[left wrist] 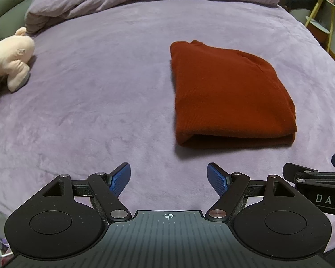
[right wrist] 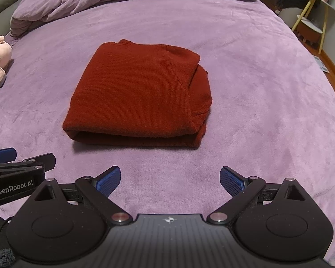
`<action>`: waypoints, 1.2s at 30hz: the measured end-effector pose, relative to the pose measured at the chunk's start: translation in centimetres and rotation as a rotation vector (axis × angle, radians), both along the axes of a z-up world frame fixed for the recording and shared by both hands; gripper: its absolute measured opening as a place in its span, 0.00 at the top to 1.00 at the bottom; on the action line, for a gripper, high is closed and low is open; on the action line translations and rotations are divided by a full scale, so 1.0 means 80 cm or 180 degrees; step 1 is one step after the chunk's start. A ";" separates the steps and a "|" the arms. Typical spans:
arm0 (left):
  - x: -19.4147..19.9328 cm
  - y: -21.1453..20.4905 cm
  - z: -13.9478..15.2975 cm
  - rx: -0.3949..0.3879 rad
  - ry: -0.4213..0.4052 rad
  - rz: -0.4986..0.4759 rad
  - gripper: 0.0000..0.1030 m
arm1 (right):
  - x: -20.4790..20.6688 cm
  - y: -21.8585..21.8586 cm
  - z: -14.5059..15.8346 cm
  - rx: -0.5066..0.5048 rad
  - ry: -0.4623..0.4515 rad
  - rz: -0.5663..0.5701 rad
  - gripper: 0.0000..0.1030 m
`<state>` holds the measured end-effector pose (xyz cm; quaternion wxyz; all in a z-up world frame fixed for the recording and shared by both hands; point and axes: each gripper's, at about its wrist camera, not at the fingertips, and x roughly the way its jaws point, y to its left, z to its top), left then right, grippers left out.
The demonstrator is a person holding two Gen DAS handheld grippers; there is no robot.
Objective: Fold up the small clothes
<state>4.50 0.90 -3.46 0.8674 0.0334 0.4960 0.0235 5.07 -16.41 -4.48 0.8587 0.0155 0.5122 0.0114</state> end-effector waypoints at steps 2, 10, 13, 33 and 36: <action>0.000 -0.001 0.000 0.0002 -0.0004 -0.0005 0.21 | 0.000 0.001 0.000 -0.0011 -0.0003 0.0005 0.07; 0.000 -0.004 0.002 0.0018 -0.0002 -0.0019 0.21 | -0.003 0.002 0.002 -0.0028 -0.0027 -0.0008 0.07; 0.000 -0.004 0.003 -0.0015 0.0006 -0.0011 0.21 | -0.003 0.002 0.003 -0.0029 -0.0030 -0.0008 0.07; -0.001 -0.009 0.009 -0.0037 0.0009 -0.0040 0.21 | -0.001 0.002 0.006 -0.0030 -0.0026 -0.0021 0.07; -0.001 -0.010 0.009 -0.0034 0.0011 -0.0033 0.21 | -0.001 0.002 0.006 -0.0037 -0.0020 -0.0020 0.07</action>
